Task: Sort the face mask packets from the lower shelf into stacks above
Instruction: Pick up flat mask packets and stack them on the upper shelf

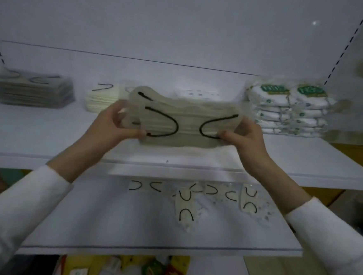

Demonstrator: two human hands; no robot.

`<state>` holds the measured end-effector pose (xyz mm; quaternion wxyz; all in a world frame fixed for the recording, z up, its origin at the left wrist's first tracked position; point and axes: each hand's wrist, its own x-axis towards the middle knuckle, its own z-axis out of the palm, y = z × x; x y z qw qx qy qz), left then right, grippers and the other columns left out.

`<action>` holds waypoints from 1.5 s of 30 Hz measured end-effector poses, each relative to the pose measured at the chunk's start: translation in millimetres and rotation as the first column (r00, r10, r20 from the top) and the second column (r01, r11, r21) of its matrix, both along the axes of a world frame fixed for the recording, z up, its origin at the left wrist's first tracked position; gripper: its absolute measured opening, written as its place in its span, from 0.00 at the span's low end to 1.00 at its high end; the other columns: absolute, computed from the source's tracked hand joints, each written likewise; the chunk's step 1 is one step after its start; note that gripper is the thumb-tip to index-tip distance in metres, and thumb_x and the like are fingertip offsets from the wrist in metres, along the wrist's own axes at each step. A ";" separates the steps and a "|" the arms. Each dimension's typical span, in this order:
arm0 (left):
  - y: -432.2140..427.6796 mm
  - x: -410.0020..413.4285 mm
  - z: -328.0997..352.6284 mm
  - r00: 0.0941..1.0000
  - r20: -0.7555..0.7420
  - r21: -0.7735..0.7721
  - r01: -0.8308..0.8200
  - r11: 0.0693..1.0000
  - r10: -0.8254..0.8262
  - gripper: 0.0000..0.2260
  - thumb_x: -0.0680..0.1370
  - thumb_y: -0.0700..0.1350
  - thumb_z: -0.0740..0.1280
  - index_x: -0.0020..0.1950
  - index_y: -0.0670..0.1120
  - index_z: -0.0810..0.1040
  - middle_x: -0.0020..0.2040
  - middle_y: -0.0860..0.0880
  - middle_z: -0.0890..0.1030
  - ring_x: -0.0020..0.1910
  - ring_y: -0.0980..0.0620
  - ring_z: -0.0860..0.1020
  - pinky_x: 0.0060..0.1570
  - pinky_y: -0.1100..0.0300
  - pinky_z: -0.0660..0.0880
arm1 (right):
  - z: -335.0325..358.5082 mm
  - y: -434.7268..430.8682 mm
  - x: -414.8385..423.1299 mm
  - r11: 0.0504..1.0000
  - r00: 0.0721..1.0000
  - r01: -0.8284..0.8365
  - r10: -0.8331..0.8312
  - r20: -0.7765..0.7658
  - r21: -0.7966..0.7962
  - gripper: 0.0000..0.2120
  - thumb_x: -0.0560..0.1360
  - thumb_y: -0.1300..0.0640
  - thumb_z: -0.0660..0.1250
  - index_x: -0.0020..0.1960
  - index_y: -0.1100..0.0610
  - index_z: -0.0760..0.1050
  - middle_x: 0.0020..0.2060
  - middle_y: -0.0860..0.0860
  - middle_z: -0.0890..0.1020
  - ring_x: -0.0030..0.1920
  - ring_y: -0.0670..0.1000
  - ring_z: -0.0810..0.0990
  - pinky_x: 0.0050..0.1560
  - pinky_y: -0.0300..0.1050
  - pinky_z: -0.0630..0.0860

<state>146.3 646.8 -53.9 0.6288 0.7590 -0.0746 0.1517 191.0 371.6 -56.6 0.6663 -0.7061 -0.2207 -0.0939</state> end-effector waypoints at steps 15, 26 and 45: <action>4.0 74.6 -58.4 0.967 -0.188 -0.152 -0.203 0.967 0.174 0.21 0.67 0.32 0.70 0.58 0.43 0.70 0.51 0.42 0.79 0.47 0.46 0.78 0.46 0.56 0.76 | -49.3 20.3 71.9 0.998 0.940 -0.027 0.045 -0.338 0.058 0.24 0.65 0.70 0.74 0.59 0.60 0.75 0.51 0.58 0.84 0.51 0.58 0.83 0.52 0.51 0.80; -4.1 82.8 -66.2 0.943 -0.205 0.114 -0.243 0.963 0.262 0.04 0.77 0.36 0.57 0.48 0.41 0.70 0.46 0.44 0.74 0.45 0.49 0.70 0.40 0.58 0.66 | -55.0 18.2 71.1 0.869 0.985 0.070 -0.138 -0.104 -0.490 0.10 0.77 0.58 0.58 0.57 0.52 0.69 0.50 0.49 0.78 0.47 0.46 0.76 0.44 0.43 0.71; 243.2 37.9 -12.2 0.835 -0.023 0.334 -0.511 0.792 0.549 0.12 0.72 0.44 0.61 0.38 0.35 0.76 0.34 0.43 0.76 0.37 0.49 0.72 0.39 0.59 0.67 | -8.7 253.5 94.7 0.846 0.986 -0.009 0.095 0.135 -0.534 0.06 0.77 0.63 0.62 0.44 0.66 0.70 0.41 0.64 0.79 0.38 0.59 0.80 0.33 0.31 0.73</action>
